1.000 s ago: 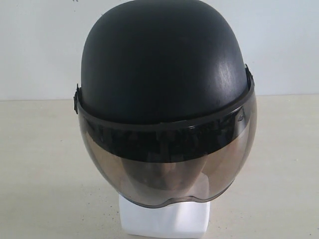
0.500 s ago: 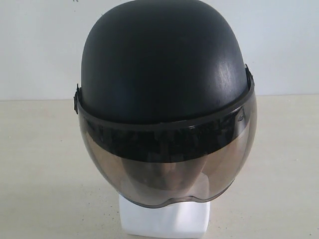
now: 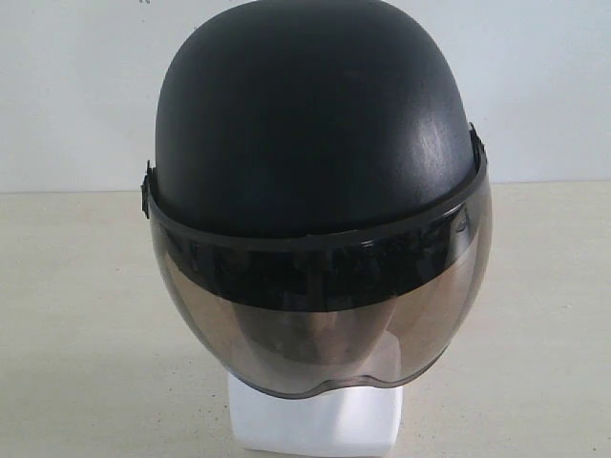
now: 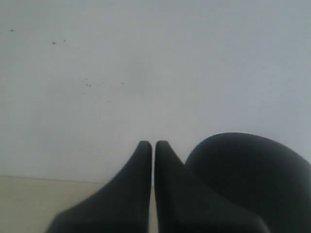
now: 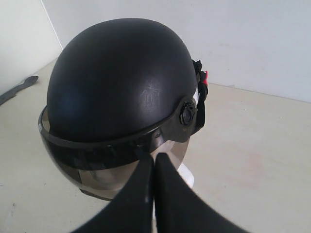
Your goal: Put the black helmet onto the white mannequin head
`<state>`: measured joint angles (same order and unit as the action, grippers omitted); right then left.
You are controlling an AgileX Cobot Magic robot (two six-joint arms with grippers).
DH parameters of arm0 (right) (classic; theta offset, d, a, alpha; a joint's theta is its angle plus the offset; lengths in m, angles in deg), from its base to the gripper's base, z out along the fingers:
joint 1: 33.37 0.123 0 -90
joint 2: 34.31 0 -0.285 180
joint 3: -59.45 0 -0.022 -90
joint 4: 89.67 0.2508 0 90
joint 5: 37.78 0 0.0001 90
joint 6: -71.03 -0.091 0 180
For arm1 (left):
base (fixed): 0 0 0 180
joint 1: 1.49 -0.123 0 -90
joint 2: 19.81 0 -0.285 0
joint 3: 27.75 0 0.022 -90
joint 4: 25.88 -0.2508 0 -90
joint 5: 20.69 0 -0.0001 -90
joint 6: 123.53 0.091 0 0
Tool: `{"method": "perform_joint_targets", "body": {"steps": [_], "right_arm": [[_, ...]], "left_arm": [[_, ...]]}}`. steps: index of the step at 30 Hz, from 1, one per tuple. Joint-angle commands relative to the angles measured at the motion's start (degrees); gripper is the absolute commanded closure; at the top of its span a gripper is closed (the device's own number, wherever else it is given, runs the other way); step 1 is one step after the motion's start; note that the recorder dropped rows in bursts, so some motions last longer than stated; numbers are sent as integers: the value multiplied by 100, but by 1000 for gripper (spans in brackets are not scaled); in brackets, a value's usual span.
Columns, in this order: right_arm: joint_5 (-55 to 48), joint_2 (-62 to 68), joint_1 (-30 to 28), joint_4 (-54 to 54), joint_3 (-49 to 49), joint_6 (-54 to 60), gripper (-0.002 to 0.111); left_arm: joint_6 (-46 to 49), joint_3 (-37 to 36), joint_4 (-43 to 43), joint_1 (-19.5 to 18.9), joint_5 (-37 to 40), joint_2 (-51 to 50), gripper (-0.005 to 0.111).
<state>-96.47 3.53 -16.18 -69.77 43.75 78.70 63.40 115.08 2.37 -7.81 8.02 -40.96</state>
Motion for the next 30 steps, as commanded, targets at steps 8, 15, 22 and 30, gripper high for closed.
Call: {"method": "perform_joint_targets", "body": {"steps": [8, 15, 22, 30], "right_arm": [[23, -17, 5, -17, -24, 18, 108], [23, -17, 5, -17, -24, 18, 108], [23, -17, 5, -17, -24, 18, 108], [23, -17, 5, -17, -24, 18, 108]], "left_arm": [[-1753, -2276, -1971, 149, -1388, 672, 102], [-2586, -3217, -3175, 395, -1541, 864, 102], [-2586, -4004, -3186, 566, -1838, 1336, 102], [-1954, -4004, -3947, 566, -1112, 1336, 102]]}}
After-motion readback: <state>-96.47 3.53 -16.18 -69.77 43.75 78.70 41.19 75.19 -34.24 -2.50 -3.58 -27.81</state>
